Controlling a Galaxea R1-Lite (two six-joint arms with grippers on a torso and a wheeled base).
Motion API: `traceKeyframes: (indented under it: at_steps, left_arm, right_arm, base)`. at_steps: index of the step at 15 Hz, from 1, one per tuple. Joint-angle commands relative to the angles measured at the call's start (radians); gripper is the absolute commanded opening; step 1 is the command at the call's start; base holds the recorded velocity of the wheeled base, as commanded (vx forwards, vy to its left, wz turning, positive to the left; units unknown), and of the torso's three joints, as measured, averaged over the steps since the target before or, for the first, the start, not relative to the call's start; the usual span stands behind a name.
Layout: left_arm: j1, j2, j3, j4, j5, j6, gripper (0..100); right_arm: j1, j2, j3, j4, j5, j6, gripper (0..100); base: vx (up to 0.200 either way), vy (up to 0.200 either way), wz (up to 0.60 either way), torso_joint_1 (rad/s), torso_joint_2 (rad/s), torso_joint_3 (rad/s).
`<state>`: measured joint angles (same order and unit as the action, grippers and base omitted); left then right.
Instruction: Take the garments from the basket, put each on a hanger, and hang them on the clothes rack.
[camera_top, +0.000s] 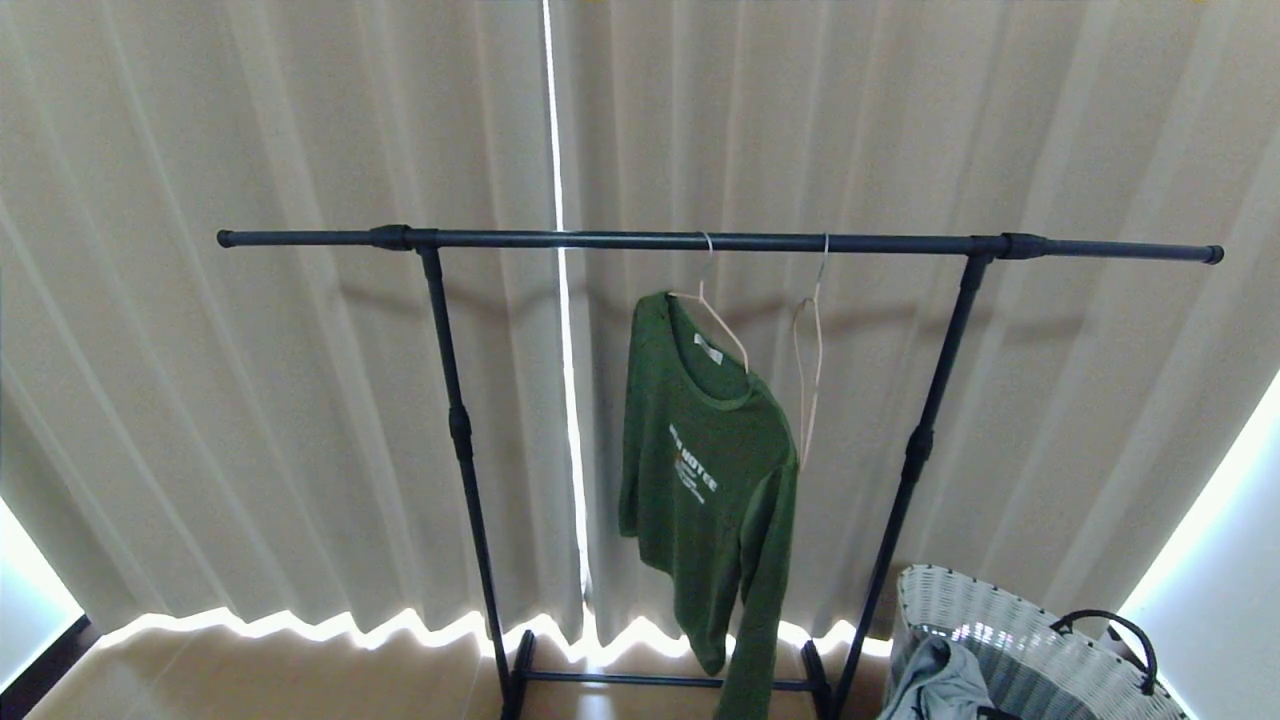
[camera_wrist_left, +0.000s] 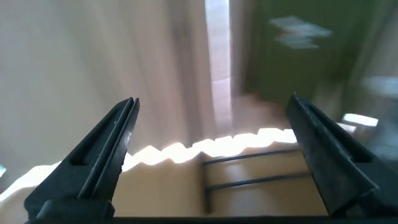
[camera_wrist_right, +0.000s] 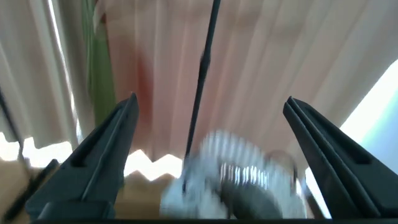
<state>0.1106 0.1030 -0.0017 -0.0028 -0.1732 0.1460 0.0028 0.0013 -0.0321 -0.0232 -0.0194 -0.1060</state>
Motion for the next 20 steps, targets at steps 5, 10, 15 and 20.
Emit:
traceKeyframes:
  at_steps: [5,10,15,20]
  left_arm:
    - [-0.192,-0.002,-0.001,0.010,0.000,-0.065,100]
    - [-0.101,-0.101,-0.001,0.010,0.124,-0.077,100]
    - [-0.103,-0.103,0.000,0.006,0.132,-0.135,100]
    - [-0.103,-0.103,0.000,0.006,0.127,-0.135,100]
  right_arm:
    - [0.000,-0.001,0.032,0.020,0.052,0.058,100]
    - [0.000,-0.001,0.032,0.020,0.055,0.065,100]
    - [0.000,-0.001,0.032,0.022,0.055,0.057,100]
    - [0.000,-0.001,0.032,0.020,0.055,0.058,100]
  base:
    - [0.000,0.000,0.00,0.000,0.00,0.000]
    - [0.000,0.000,0.00,0.000,0.00,0.000]
    - [0.000,0.000,0.00,0.000,0.00,0.000]
    - [0.000,0.000,0.00,-0.130,0.29,0.155]
